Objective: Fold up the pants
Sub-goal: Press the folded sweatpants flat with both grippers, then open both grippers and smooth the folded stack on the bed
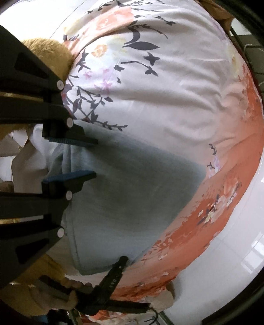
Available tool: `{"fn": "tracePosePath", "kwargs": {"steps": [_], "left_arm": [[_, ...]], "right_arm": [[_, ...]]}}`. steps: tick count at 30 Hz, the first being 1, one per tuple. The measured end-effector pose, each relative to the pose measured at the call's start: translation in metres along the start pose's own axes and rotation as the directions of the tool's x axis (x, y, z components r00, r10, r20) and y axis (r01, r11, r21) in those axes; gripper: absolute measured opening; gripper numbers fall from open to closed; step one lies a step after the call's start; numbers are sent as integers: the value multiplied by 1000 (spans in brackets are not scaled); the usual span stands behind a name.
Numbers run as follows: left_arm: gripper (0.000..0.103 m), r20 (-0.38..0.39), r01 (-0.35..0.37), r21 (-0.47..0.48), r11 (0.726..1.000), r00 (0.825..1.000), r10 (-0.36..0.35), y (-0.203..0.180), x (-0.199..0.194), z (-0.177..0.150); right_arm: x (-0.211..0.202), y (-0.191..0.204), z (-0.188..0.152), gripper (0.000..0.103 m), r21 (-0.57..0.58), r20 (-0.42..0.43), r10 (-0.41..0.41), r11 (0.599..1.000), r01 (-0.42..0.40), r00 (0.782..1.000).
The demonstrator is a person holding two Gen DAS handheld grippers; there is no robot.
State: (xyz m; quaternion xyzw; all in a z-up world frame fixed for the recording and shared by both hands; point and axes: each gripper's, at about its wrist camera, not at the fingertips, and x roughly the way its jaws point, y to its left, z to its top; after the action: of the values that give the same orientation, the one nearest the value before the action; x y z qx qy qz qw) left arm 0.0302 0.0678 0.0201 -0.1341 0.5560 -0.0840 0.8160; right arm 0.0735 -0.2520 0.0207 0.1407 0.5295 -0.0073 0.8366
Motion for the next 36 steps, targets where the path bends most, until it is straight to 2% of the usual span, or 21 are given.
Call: {"fn": "tracePosePath", "kwargs": {"steps": [6, 11, 14, 17, 21, 23, 25, 28, 36], "left_arm": [[26, 41, 25, 2, 1000, 999, -25, 5, -15, -3], [42, 96, -7, 38, 999, 995, 4, 3, -34, 0], [53, 116, -16, 42, 999, 993, 11, 2, -39, 3], [59, 110, -23, 50, 998, 994, 18, 2, -35, 4], [65, 98, -35, 57, 998, 995, 29, 2, -29, 4], [71, 95, -34, 59, 998, 995, 29, 2, -24, 6], [72, 88, -49, 54, 997, 995, 44, 4, -19, 7], [72, 70, -78, 38, 996, 995, 75, 11, -9, 9], [74, 82, -55, 6, 998, 995, 55, 17, 5, 8]], "right_arm": [[-19, 4, -9, 29, -33, 3, -12, 999, 12, 1000], [-53, 2, -32, 30, -57, 11, 35, 998, -34, 999], [-73, 4, -48, 39, -74, 40, 62, 995, -59, 997], [-83, 10, -64, 45, -93, 62, 75, 993, -69, 995], [-74, 18, -77, 48, -142, 74, 30, 990, -20, 997], [-60, 19, -82, 48, -146, 50, 15, 989, -7, 999], [-43, 17, -85, 49, -142, 31, 1, 990, 4, 1000], [-35, 14, -88, 54, -141, 51, 7, 990, 1, 999], [-32, 15, -92, 61, -134, 89, 26, 991, -14, 996]]}}
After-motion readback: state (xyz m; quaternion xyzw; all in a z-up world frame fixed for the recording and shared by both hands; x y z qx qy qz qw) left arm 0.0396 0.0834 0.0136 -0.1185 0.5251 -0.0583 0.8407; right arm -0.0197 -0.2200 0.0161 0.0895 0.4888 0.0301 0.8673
